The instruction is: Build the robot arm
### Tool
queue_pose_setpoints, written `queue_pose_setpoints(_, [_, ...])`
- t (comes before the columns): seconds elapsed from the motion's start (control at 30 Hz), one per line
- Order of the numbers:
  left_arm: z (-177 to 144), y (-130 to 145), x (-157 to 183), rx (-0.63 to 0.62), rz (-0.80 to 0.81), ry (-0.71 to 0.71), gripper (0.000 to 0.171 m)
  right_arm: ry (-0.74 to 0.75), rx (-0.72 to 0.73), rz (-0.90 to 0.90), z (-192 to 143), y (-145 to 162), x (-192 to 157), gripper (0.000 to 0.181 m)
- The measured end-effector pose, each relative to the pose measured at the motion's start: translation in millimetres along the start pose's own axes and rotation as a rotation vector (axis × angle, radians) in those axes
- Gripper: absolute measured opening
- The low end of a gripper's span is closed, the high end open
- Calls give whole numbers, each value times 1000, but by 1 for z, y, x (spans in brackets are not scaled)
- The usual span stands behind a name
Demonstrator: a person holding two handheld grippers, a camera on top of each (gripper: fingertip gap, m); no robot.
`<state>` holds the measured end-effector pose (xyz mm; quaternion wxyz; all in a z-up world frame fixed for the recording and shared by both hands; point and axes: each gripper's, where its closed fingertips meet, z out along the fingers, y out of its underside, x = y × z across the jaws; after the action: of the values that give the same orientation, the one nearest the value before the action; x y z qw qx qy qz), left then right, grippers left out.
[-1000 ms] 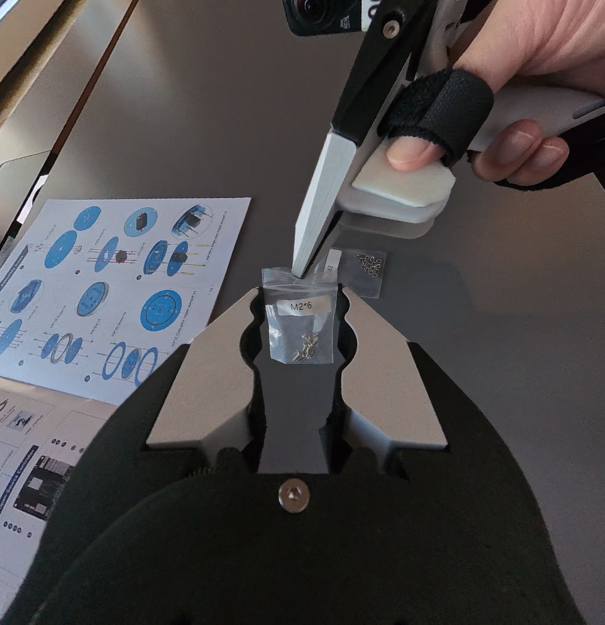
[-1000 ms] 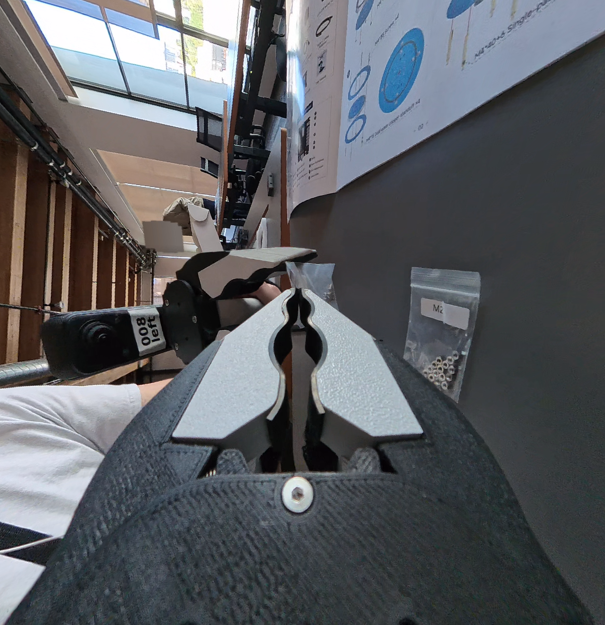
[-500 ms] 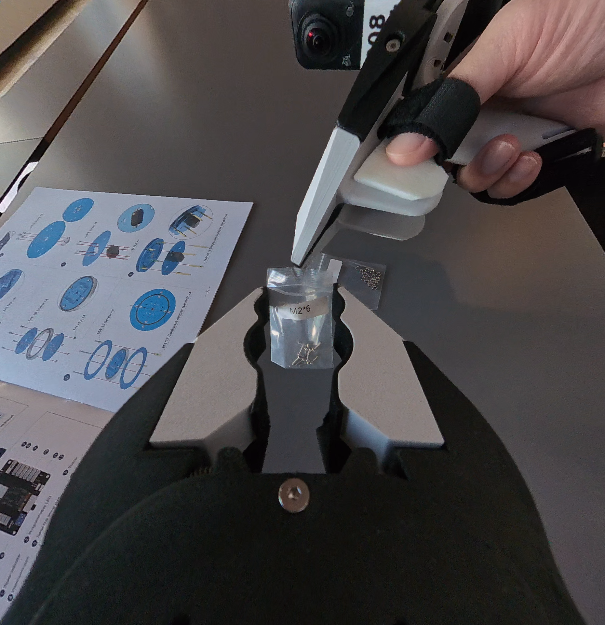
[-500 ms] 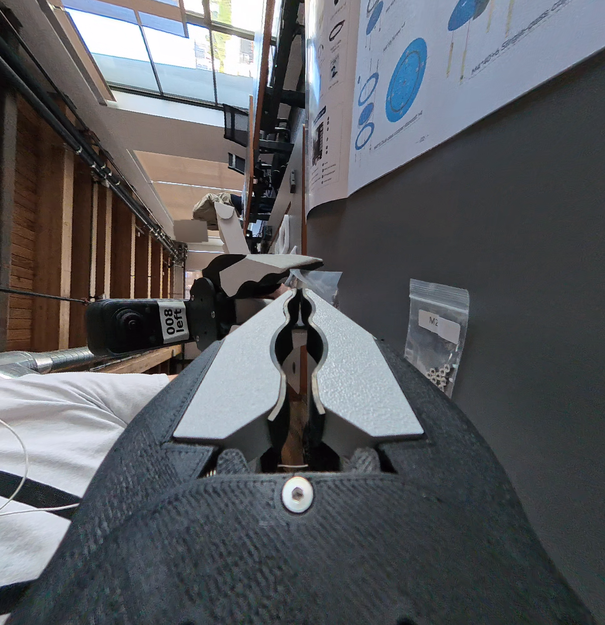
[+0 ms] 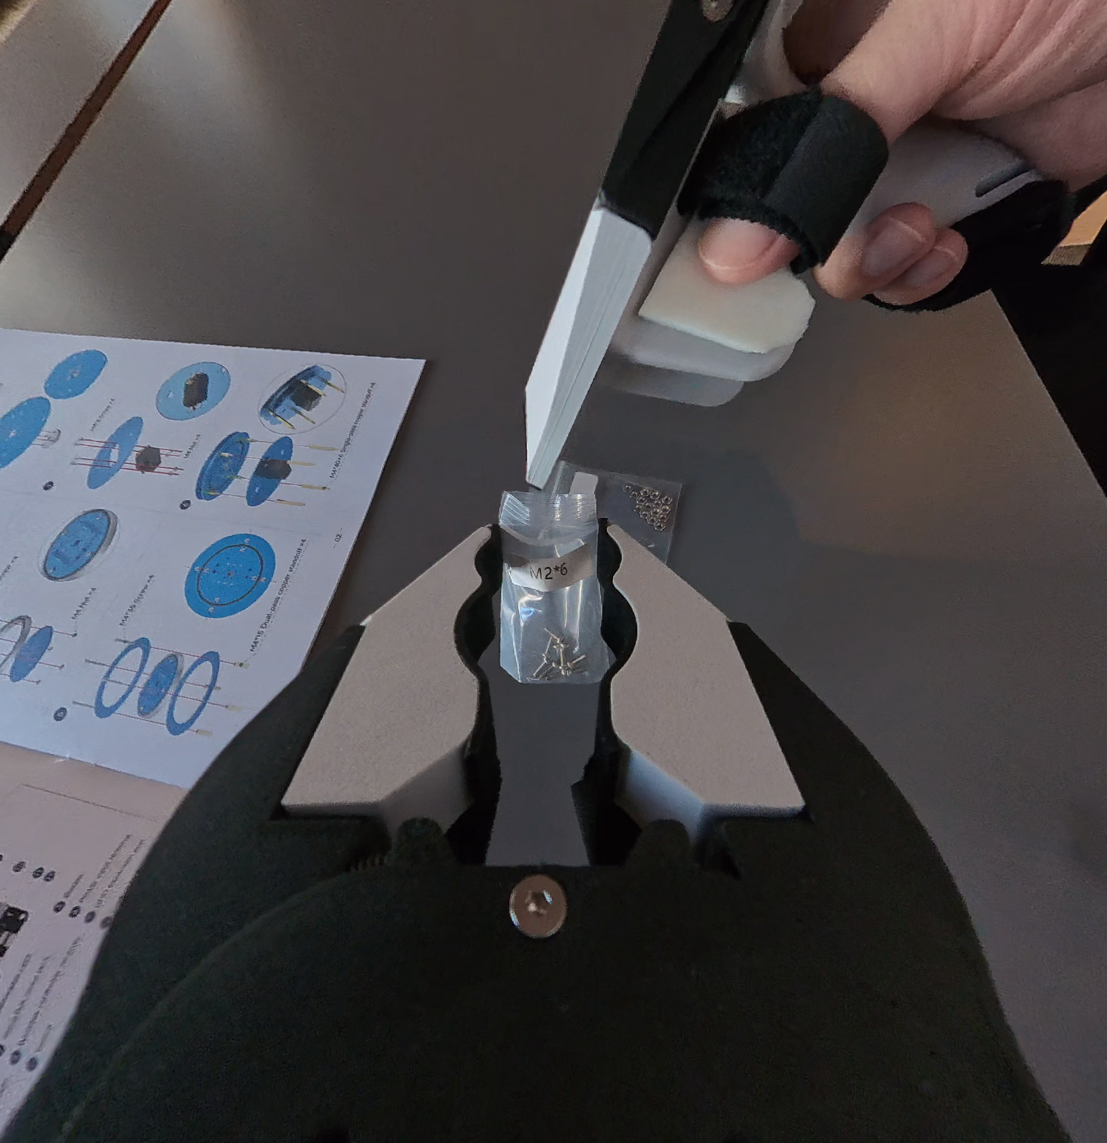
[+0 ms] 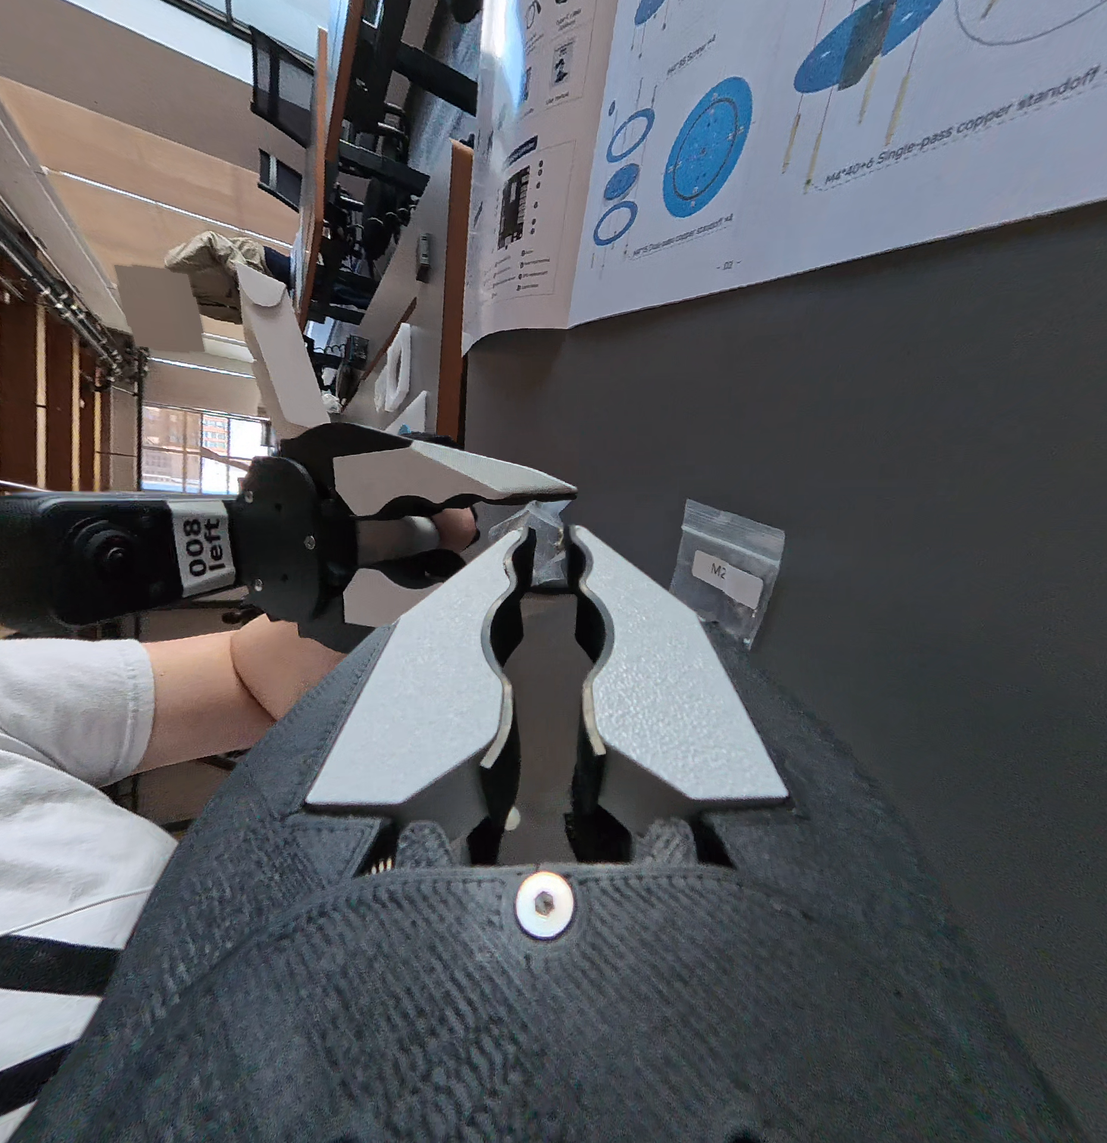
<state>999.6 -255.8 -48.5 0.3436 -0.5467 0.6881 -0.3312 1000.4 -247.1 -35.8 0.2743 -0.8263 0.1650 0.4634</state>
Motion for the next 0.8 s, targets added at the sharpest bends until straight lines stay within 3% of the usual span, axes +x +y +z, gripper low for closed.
queue_pose_setpoints(0.2, [1,-11,-2,41,-241,67,28,-66,125,-112,-18,-7,-12,25])
queue_pose_setpoints(0.33, [-5,-36,-2,180,-497,202,16,-161,231,-248,-36,-1,-28,33])
queue_pose_setpoints(0.47, [-14,-60,-3,326,-681,390,16,-209,253,-323,-38,8,-30,52])
queue_pose_setpoints(0.73, [-11,-75,-5,377,-720,515,15,-329,271,-248,-19,1,-27,57])
queue_pose_setpoints(0.8, [-8,-78,-3,377,-710,525,17,-382,290,-233,-21,-1,-32,47])
